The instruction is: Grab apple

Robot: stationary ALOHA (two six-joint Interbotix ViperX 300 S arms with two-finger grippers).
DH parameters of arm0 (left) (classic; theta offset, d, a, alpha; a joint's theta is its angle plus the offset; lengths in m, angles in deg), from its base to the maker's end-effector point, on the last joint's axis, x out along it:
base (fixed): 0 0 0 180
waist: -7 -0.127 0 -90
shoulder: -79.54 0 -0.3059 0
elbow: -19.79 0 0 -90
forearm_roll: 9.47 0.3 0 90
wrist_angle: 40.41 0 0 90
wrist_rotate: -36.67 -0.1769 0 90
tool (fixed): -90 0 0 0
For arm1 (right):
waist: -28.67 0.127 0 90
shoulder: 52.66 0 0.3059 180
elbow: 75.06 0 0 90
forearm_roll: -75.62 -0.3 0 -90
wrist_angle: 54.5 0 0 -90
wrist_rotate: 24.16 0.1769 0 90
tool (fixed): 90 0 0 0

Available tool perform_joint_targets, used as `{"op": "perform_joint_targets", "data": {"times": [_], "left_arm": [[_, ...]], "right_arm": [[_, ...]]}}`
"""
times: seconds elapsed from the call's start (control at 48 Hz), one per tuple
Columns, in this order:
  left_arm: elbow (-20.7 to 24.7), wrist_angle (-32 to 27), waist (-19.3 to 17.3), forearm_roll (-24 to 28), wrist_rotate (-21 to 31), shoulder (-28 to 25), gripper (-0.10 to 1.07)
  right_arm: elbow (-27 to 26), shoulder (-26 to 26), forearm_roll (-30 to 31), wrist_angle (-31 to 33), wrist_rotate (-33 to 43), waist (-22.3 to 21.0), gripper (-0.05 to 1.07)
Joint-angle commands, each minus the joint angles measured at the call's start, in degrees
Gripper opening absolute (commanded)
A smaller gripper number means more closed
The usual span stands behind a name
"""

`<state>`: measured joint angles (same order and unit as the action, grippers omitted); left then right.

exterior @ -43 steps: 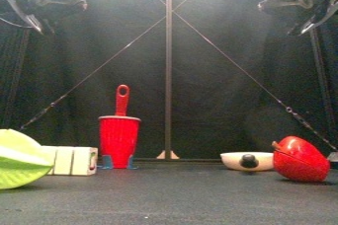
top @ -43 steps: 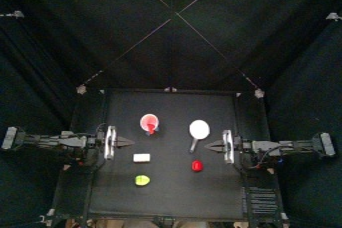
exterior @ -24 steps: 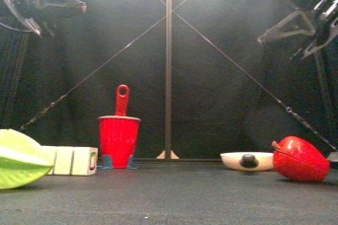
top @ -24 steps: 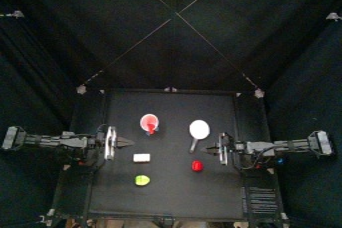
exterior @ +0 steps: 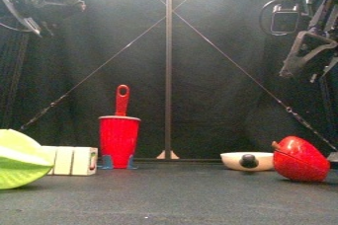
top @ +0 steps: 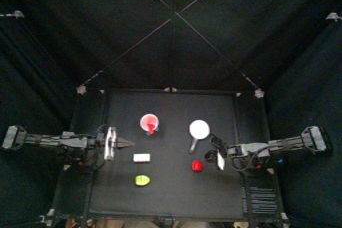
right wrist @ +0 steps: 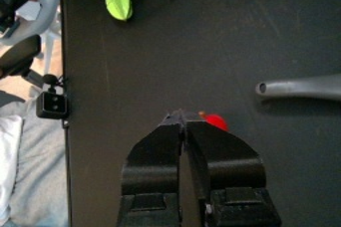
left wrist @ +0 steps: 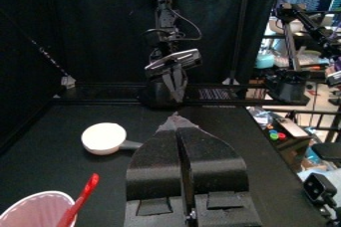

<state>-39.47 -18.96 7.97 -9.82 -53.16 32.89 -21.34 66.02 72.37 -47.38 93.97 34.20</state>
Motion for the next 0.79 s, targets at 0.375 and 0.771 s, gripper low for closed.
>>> {"op": "perform_joint_targets", "data": {"times": [0.375, 0.771], "left_arm": [[0.62, 0.62, 0.26, 0.00, -0.09, -0.35, -0.03], [2.37, 0.70, 0.18, -0.18, 0.00, -0.35, -0.03]], "right_arm": [[-14.94, -2.99, 9.76, 26.19, 14.24, -0.97, 0.09], [-14.77, -5.27, 25.75, 31.82, 33.40, 6.86, 0.09]]}}
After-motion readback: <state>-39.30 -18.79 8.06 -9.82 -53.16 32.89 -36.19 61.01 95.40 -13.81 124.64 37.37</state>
